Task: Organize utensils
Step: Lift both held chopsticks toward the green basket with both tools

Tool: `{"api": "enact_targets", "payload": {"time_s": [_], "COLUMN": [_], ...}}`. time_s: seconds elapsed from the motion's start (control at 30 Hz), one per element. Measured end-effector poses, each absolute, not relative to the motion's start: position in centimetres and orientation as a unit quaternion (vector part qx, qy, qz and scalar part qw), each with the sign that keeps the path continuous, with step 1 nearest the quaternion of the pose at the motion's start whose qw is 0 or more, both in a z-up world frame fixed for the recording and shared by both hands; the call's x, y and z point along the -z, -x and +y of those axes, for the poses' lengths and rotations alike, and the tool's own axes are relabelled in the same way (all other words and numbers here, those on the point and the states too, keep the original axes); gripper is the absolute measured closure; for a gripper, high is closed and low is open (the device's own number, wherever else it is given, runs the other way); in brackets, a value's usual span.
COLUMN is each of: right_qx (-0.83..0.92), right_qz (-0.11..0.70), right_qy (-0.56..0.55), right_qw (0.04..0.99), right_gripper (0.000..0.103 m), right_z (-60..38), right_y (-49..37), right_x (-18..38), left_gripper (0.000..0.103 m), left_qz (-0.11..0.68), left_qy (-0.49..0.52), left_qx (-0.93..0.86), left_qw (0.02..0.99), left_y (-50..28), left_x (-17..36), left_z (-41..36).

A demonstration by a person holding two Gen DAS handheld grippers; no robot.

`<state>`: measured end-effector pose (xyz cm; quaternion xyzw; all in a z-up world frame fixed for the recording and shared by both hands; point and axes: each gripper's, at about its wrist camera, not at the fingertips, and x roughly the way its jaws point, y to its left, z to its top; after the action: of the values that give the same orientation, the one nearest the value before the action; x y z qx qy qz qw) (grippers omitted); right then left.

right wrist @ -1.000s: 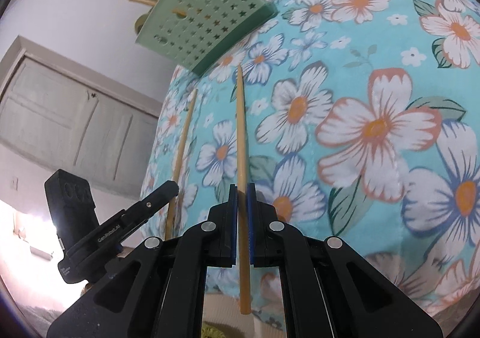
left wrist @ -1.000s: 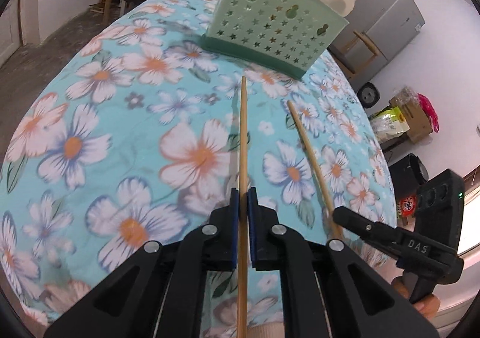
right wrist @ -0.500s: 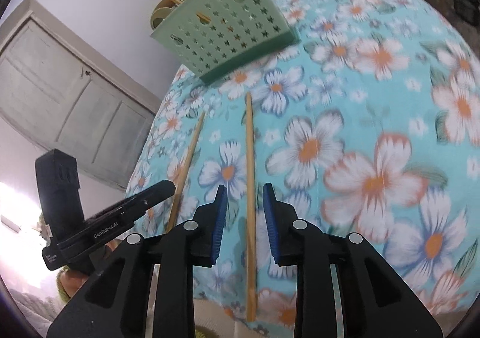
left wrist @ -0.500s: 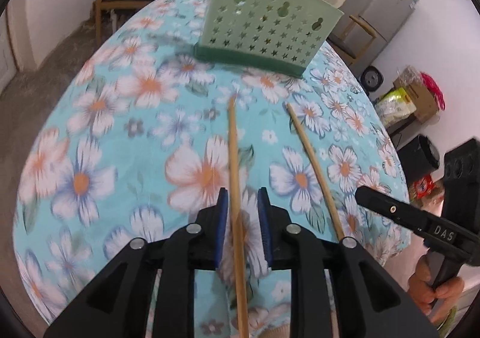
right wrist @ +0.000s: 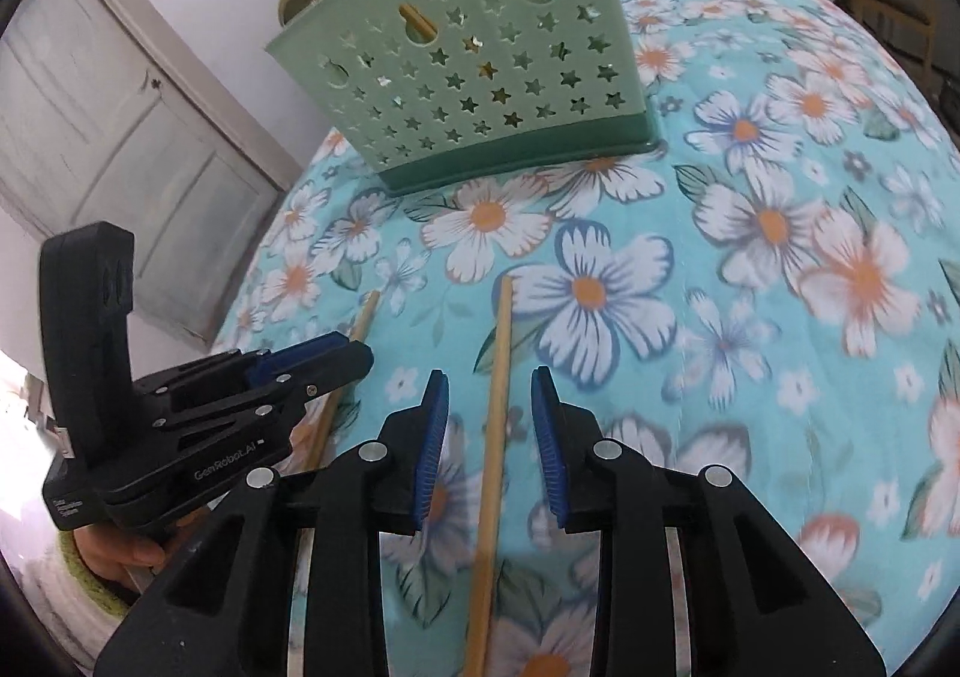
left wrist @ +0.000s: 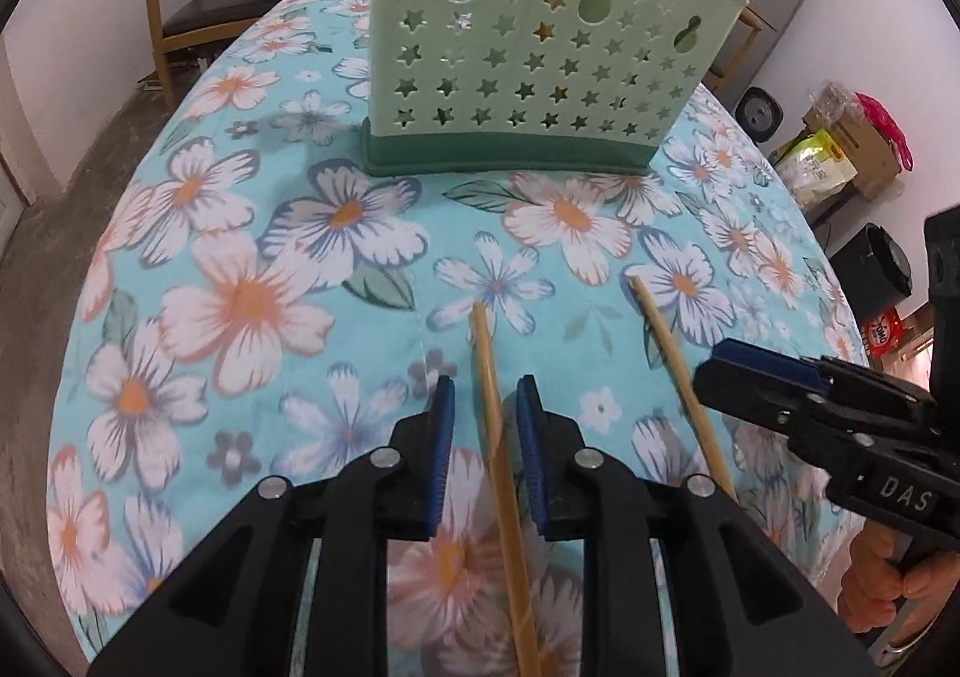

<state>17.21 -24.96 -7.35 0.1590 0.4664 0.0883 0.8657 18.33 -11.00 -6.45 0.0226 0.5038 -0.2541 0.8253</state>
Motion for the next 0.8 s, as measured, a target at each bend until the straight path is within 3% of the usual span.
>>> {"api": "enact_targets", "payload": {"time_s": [0.23,0.57,0.8], "right_qx": [-0.08,-0.066,-0.066], "right_qz": [0.474,0.469,0.456], "right_qy": [-0.13,-0.116,-0.131], "right_qw": [0.867,0.873,0.878], "right_gripper": [0.075,0.097,0.098], "right_z": [-23.9,-22.6,-23.5], "right_y": [-19.1,-20.4,-19.6], "right_x": [8.4,9.0,7.5], "left_gripper": [0.083,0.095,0.098], "left_qz": [0.494,0.464,0.461], "left_qy": [-0.035,-0.077,-0.061], "left_qx": [0.25,0.227,0.224], "left_qw": [0.832,0.853,0.857], "left_y": [-19.1,-18.8,-18.9], "left_x": [6.8,6.9,6.3], "left_z": [-11.7,-13.1,-13.0]}}
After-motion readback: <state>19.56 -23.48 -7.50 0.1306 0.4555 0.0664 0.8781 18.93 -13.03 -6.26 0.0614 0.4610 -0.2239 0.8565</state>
